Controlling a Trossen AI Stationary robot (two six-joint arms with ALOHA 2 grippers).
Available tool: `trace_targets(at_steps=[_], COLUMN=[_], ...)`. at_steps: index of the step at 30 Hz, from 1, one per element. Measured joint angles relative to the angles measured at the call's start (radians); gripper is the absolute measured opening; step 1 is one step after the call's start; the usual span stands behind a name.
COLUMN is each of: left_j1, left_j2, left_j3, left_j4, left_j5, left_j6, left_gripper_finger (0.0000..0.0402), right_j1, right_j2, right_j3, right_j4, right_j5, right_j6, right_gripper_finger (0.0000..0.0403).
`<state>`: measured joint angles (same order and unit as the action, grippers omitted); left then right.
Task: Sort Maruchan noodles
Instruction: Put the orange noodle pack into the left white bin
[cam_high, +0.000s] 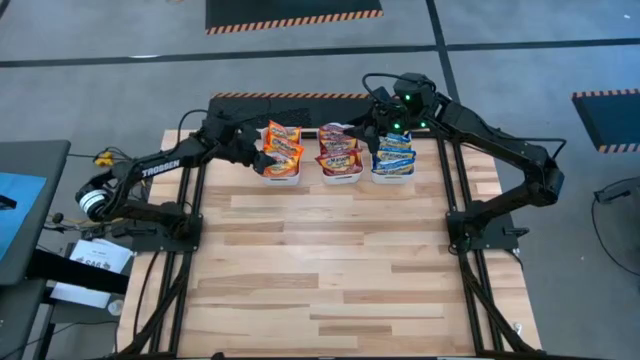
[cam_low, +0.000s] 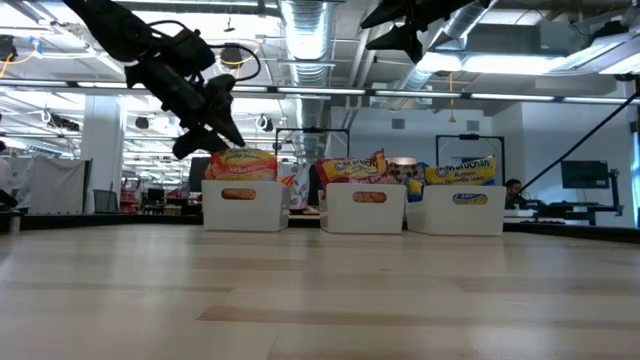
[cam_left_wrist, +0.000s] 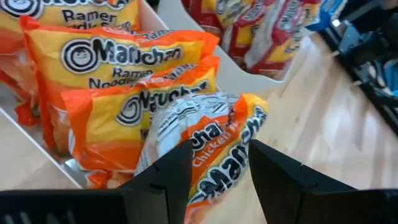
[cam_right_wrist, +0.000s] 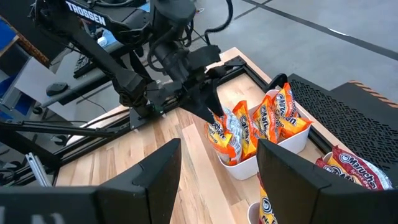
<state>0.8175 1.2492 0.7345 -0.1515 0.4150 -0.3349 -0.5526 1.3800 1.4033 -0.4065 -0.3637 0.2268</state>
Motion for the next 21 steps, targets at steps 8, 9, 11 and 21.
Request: trace_targets(at_steps=[8, 9, 11, 21], left_j1=[-0.016, -0.018, -0.023, -0.052], left_j2=[0.123, 0.134, 0.153, 0.204], left_j3=[0.0, 0.0, 0.0, 0.0], left_j4=[0.058, 0.079, 0.123, 0.163], left_j5=[0.027, 0.039, 0.06, 0.086], left_j6=[-0.007, -0.02, -0.042, -0.052], left_gripper_finger=[0.0149, 0.0149, 0.0146, 0.0126], right_j1=[0.0, 0.0, 0.0, 0.002], right_j2=[0.0, 0.0, 0.0, 0.0], right_j3=[0.0, 0.0, 0.0, 0.0], right_j4=[0.0, 0.001, 0.001, 0.0], right_j5=[0.0, 0.0, 0.0, 0.0], right_j6=[0.0, 0.0, 0.0, 0.0], right_gripper_finger=[0.0235, 0.0235, 0.0235, 0.0235])
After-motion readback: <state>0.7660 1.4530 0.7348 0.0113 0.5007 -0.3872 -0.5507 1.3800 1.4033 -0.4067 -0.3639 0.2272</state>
